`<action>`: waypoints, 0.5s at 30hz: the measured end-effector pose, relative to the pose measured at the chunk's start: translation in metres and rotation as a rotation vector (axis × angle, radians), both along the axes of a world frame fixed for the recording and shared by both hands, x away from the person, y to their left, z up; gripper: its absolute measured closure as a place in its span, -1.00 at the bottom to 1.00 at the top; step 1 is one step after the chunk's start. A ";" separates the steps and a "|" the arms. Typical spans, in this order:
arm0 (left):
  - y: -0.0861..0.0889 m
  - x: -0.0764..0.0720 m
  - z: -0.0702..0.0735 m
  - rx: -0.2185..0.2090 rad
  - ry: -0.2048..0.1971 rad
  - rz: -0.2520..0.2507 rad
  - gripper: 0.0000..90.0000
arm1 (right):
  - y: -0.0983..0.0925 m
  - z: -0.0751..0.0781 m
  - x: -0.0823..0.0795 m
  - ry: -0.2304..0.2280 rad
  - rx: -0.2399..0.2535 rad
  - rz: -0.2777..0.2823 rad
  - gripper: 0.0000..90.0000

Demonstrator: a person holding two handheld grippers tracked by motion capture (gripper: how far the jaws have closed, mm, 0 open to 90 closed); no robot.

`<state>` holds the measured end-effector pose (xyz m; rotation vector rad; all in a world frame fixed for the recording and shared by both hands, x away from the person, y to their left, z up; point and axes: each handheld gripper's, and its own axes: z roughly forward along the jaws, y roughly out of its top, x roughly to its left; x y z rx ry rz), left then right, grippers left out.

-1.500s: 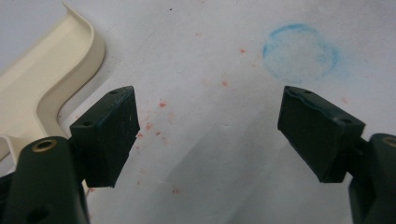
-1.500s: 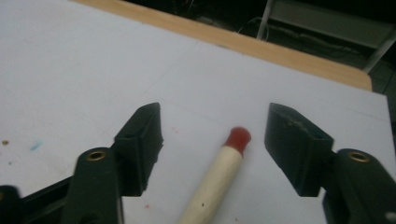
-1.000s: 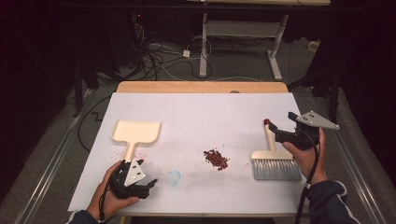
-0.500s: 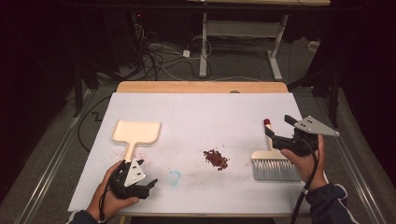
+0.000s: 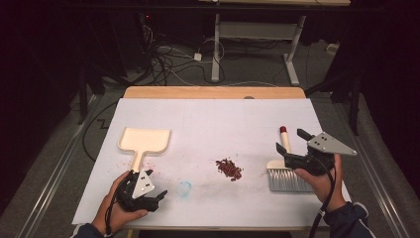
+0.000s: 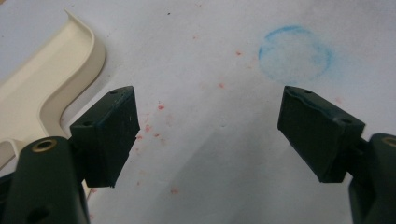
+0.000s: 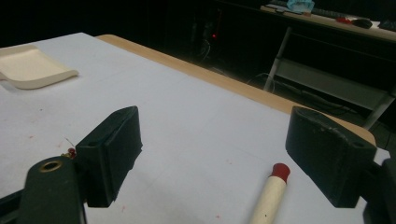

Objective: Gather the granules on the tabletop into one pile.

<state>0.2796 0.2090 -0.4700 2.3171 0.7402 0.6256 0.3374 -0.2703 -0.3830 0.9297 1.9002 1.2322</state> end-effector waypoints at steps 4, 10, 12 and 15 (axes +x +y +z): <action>0.000 0.000 0.000 -0.001 -0.001 0.000 -0.56 | 0.002 -0.003 -0.007 -0.013 -0.017 0.014 -0.58; 0.000 0.000 0.000 -0.001 -0.002 -0.001 -0.56 | 0.005 -0.009 -0.015 -0.029 -0.045 0.026 -0.58; 0.000 0.000 0.000 -0.002 -0.001 -0.001 -0.56 | 0.005 -0.010 -0.018 -0.029 -0.043 0.031 -0.58; 0.000 0.000 0.000 -0.001 -0.001 -0.002 -0.56 | 0.005 -0.013 -0.023 -0.032 -0.054 0.040 -0.58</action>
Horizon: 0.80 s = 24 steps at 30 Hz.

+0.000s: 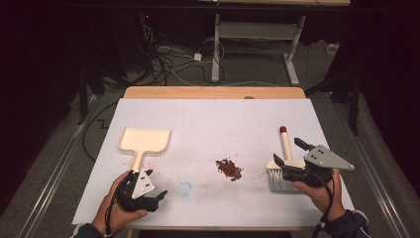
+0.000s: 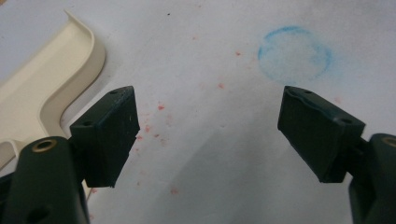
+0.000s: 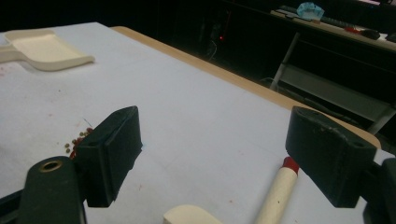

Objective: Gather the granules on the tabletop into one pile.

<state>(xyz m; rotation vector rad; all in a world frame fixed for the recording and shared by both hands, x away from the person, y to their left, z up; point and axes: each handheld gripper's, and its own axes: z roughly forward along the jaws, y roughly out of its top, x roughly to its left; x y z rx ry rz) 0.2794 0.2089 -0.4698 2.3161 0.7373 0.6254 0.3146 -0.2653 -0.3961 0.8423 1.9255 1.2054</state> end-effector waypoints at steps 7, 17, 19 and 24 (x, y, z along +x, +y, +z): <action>0.000 0.000 0.000 -0.001 -0.002 -0.002 -0.56 | -0.004 -0.007 -0.010 -0.022 -0.030 -0.009 -0.58; -0.002 0.002 0.001 0.000 -0.004 -0.010 -0.56 | -0.013 -0.028 -0.023 -0.009 -0.043 0.001 -0.58; -0.003 0.003 0.001 -0.003 -0.003 -0.010 -0.56 | -0.015 -0.032 -0.026 -0.002 -0.044 0.004 -0.57; -0.004 0.005 0.001 -0.009 -0.002 -0.014 -0.56 | -0.020 -0.044 -0.033 0.030 -0.046 0.011 -0.57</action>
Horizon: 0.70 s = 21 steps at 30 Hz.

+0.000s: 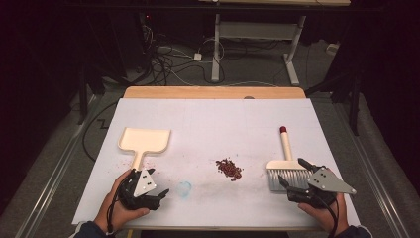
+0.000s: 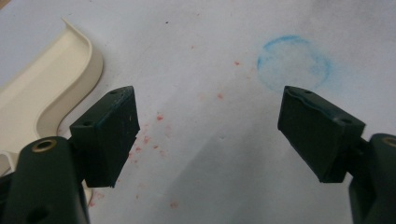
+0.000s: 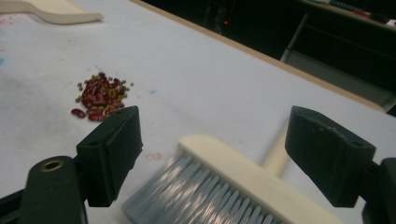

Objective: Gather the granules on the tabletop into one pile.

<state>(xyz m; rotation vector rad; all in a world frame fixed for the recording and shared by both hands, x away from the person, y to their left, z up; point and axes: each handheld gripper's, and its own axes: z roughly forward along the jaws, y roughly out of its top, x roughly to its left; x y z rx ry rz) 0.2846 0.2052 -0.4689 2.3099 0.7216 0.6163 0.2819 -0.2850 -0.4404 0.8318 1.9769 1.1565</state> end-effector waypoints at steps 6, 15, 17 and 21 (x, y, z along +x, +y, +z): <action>-0.002 0.002 0.000 0.004 -0.004 -0.008 -0.57 | -0.003 -0.013 -0.006 0.033 -0.032 0.007 -0.57; -0.001 -0.001 0.003 -0.001 -0.019 -0.006 -0.57 | 0.000 -0.013 -0.009 0.028 -0.047 0.022 -0.57; -0.001 -0.002 0.002 0.002 -0.018 -0.009 -0.57 | 0.000 -0.013 -0.009 0.026 -0.045 0.028 -0.57; -0.001 -0.003 0.001 0.003 -0.018 -0.010 -0.57 | 0.002 -0.012 -0.009 0.022 -0.056 0.031 -0.57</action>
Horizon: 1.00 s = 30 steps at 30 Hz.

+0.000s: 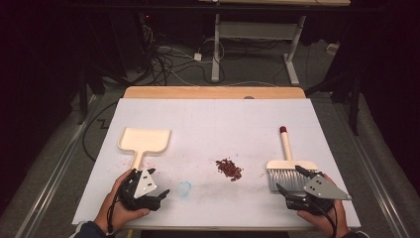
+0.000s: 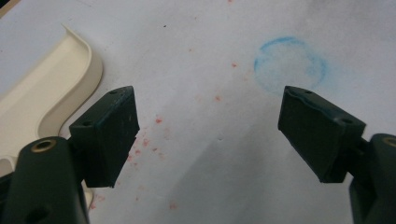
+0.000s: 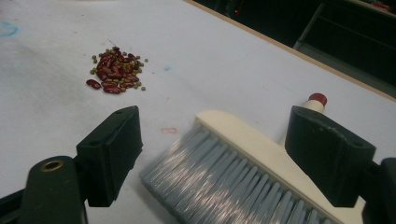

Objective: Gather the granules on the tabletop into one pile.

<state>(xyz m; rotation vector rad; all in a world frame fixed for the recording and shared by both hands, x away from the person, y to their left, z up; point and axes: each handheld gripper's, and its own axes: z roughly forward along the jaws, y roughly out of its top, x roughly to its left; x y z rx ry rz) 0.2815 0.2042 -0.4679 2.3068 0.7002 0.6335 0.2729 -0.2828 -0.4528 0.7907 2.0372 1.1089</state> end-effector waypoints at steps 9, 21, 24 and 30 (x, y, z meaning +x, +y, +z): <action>0.000 0.001 0.000 -0.001 0.000 -0.006 -0.57 | 0.001 0.002 -0.001 -0.008 -0.003 0.001 -0.57; -0.001 0.000 0.000 -0.001 0.003 -0.011 -0.57 | 0.002 0.004 -0.003 -0.023 -0.003 0.010 -0.57; -0.001 0.000 0.000 -0.004 0.002 -0.011 -0.57 | 0.003 0.004 -0.004 -0.024 -0.002 0.013 -0.57; -0.001 0.000 0.000 -0.004 0.003 -0.011 -0.57 | 0.004 0.004 -0.004 -0.027 -0.009 0.017 -0.57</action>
